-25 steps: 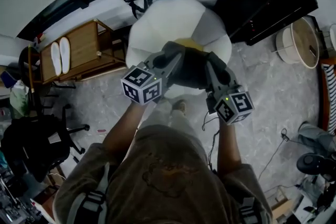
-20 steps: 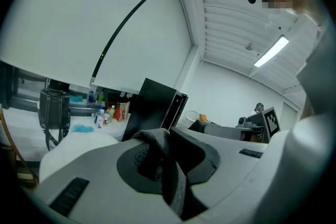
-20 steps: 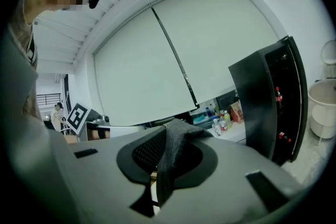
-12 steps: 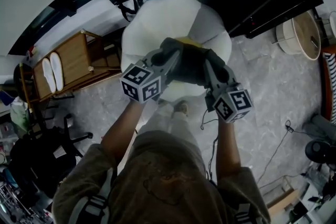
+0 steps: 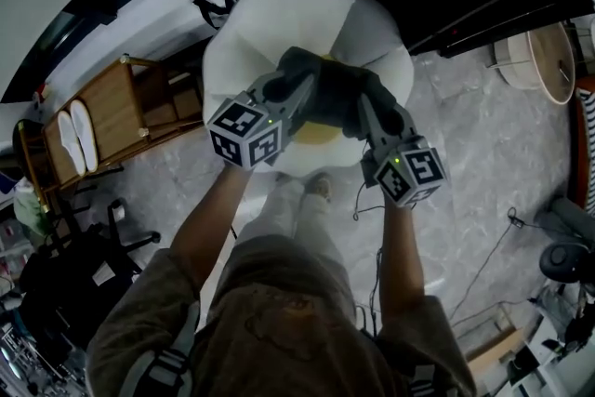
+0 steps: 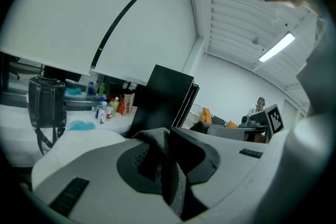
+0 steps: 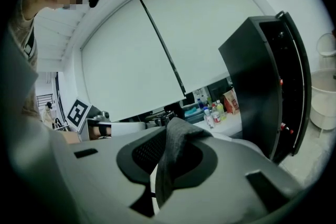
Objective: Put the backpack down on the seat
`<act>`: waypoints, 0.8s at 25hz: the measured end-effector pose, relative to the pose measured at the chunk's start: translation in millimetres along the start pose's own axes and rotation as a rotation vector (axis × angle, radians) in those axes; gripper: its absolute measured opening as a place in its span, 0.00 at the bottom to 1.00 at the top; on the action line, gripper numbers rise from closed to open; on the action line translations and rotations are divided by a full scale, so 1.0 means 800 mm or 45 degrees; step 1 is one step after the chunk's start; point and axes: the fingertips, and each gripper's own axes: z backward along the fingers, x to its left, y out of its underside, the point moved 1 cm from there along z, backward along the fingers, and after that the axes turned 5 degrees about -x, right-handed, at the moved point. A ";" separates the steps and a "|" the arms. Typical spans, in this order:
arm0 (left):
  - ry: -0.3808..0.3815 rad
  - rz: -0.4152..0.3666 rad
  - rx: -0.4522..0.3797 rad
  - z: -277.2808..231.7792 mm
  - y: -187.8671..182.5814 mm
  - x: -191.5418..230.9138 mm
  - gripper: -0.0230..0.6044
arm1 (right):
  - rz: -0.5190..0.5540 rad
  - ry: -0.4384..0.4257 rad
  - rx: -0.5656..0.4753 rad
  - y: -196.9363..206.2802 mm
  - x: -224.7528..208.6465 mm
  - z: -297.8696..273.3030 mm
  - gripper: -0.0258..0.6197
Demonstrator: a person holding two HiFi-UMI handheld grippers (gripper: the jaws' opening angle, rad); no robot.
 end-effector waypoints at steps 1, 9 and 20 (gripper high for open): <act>-0.002 -0.003 0.003 -0.006 0.004 0.006 0.11 | -0.001 0.005 0.005 0.004 -0.006 -0.005 0.10; -0.033 -0.005 0.006 -0.046 0.032 0.049 0.11 | -0.009 0.034 0.025 0.035 -0.048 -0.049 0.10; -0.043 -0.002 -0.024 -0.075 0.042 0.079 0.11 | 0.028 0.046 -0.008 0.045 -0.071 -0.083 0.10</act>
